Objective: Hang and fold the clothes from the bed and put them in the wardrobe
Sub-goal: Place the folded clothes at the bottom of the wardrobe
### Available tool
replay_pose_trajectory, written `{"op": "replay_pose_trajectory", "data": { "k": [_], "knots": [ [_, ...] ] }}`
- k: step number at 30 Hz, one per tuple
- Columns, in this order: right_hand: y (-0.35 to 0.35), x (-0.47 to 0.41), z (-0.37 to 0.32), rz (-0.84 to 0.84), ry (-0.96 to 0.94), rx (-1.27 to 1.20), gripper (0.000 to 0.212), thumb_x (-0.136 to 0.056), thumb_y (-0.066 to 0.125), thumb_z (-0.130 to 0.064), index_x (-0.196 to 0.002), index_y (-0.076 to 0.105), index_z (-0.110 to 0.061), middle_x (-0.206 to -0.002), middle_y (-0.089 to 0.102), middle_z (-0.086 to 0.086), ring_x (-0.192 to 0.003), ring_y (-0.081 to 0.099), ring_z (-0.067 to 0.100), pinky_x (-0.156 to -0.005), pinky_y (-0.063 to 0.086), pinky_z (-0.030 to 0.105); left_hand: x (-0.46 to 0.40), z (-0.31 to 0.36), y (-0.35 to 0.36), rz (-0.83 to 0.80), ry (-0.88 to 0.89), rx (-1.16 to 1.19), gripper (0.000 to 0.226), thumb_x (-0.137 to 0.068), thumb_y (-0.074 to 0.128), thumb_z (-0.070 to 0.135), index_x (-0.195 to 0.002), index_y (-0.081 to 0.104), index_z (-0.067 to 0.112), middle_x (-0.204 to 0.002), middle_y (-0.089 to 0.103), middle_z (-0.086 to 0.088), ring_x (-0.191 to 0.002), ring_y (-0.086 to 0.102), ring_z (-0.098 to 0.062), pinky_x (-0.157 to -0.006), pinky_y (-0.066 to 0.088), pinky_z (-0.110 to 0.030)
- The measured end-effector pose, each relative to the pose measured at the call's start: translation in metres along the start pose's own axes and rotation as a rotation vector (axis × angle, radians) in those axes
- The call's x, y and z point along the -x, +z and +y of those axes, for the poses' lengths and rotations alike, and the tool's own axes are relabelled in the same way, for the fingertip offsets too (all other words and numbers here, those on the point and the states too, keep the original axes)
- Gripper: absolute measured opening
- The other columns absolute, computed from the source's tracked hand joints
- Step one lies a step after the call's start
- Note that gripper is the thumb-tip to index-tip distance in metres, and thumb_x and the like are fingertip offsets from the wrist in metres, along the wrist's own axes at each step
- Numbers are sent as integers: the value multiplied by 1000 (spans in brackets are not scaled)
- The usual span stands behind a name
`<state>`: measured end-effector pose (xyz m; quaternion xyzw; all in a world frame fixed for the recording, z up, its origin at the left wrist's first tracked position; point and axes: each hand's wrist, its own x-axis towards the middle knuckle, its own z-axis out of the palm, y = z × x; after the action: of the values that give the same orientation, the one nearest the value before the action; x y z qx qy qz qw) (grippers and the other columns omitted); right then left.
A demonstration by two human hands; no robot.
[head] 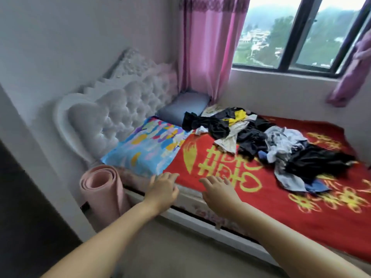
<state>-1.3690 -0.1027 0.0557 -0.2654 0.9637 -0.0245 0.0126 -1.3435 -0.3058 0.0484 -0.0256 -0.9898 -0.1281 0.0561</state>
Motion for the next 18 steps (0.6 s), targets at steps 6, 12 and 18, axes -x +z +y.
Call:
{"op": "replay_pose_trajectory", "data": {
  "k": [6, 12, 18],
  "knots": [
    [38, 30, 109, -105, 288, -68, 47, -100, 35, -31, -146, 29, -21, -145, 38, 3, -133, 36, 23, -114, 20, 48, -76, 74, 56, -193, 188, 33, 47, -95, 42, 28, -142, 38, 24, -137, 47, 3, -129, 40, -15, -115, 18, -42],
    [55, 40, 194, -87, 607, -164, 42, -100, 38, -31, -141, 38, -22, -136, 48, 0, -123, 46, 21, -108, 29, 44, -156, 137, 97, -319, 373, 71, 44, -96, 43, 28, -140, 43, 23, -136, 49, 3, -129, 40, -14, -116, 18, -43],
    [78, 58, 258, -119, 822, -250, 41, -100, 35, -30, -140, 38, -22, -134, 48, -1, -123, 46, 20, -106, 31, 41, -213, 199, 145, -450, 509, 34, 41, -97, 45, 28, -137, 46, 21, -135, 50, -1, -128, 42, -20, -115, 19, -45]
  ]
}}
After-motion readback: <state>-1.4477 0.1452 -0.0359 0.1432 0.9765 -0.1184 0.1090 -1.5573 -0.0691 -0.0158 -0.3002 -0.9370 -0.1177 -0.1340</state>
